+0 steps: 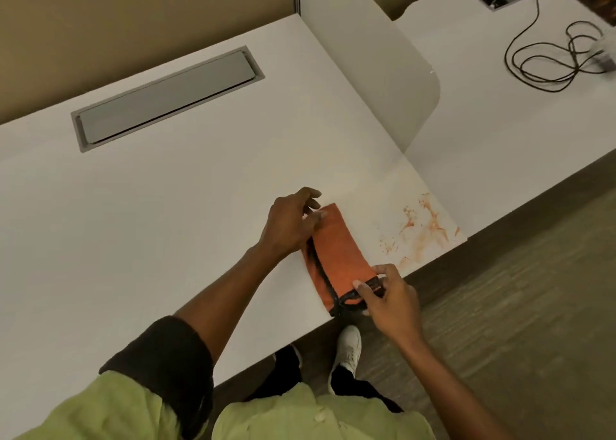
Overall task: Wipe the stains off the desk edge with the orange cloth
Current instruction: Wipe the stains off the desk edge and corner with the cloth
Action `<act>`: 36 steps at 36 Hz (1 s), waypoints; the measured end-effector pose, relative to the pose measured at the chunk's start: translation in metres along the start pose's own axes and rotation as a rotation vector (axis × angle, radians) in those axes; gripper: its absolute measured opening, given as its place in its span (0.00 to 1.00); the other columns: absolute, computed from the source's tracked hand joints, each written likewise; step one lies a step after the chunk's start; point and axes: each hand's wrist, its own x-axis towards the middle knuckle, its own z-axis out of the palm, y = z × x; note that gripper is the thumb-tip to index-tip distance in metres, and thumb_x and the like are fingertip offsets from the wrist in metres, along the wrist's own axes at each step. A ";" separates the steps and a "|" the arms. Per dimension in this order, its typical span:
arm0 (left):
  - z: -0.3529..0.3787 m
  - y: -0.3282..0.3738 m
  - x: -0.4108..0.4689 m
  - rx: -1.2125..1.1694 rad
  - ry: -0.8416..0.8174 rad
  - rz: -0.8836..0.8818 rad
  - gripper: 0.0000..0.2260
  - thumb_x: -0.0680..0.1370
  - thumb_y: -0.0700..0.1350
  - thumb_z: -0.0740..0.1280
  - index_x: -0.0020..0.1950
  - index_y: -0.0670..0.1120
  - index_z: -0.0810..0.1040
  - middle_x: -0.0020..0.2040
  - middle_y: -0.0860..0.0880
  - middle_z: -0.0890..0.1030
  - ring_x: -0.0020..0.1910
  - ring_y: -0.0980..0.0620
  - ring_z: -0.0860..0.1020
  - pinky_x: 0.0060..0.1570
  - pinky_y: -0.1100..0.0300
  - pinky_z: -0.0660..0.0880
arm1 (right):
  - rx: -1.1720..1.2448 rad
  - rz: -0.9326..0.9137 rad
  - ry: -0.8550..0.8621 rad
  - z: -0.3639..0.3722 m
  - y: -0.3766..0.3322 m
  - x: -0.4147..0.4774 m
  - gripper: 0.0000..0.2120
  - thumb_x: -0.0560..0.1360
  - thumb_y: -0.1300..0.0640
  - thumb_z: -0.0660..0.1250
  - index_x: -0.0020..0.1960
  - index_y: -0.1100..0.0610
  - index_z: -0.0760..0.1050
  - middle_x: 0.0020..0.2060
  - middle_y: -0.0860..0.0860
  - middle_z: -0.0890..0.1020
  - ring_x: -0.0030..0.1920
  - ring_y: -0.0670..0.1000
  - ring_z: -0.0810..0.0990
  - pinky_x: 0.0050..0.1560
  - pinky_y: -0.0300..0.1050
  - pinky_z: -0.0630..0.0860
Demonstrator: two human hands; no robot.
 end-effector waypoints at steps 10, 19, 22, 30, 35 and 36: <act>0.037 -0.067 -0.058 0.196 0.191 -0.166 0.25 0.91 0.53 0.59 0.87 0.45 0.66 0.87 0.45 0.67 0.87 0.44 0.63 0.84 0.48 0.61 | -0.464 -0.714 0.156 -0.002 -0.031 0.010 0.29 0.82 0.37 0.63 0.74 0.56 0.71 0.75 0.60 0.71 0.73 0.60 0.72 0.67 0.54 0.77; 0.072 -0.081 -0.088 0.358 0.154 -0.107 0.32 0.90 0.59 0.43 0.91 0.47 0.44 0.91 0.49 0.37 0.89 0.53 0.35 0.87 0.54 0.36 | -0.859 -0.895 -0.049 0.062 -0.032 0.057 0.35 0.85 0.40 0.56 0.87 0.49 0.48 0.86 0.61 0.43 0.86 0.64 0.44 0.84 0.65 0.52; 0.077 -0.084 -0.089 0.419 0.185 -0.112 0.31 0.91 0.58 0.44 0.91 0.47 0.42 0.91 0.49 0.37 0.89 0.53 0.34 0.88 0.52 0.37 | -0.836 -0.836 0.033 0.060 -0.037 0.078 0.30 0.87 0.47 0.53 0.87 0.50 0.49 0.86 0.59 0.43 0.86 0.62 0.43 0.84 0.64 0.51; 0.077 -0.086 -0.085 0.407 0.203 -0.118 0.30 0.91 0.59 0.45 0.91 0.49 0.45 0.91 0.52 0.40 0.90 0.55 0.37 0.89 0.53 0.40 | -0.650 -0.647 0.063 0.052 -0.035 0.071 0.45 0.77 0.64 0.63 0.87 0.54 0.41 0.86 0.58 0.41 0.86 0.60 0.39 0.86 0.62 0.48; 0.077 -0.083 -0.085 0.411 0.205 -0.111 0.30 0.91 0.58 0.46 0.91 0.48 0.47 0.92 0.50 0.42 0.90 0.54 0.38 0.89 0.51 0.42 | -0.635 -0.678 0.013 0.059 -0.002 0.025 0.51 0.72 0.68 0.65 0.87 0.53 0.39 0.86 0.58 0.39 0.86 0.60 0.37 0.85 0.63 0.49; 0.078 -0.083 -0.085 0.416 0.207 -0.113 0.30 0.91 0.58 0.46 0.91 0.48 0.47 0.92 0.50 0.42 0.90 0.54 0.39 0.89 0.51 0.42 | -0.646 -0.681 0.020 0.057 -0.001 0.026 0.52 0.72 0.68 0.66 0.87 0.53 0.39 0.86 0.58 0.39 0.86 0.60 0.37 0.86 0.63 0.49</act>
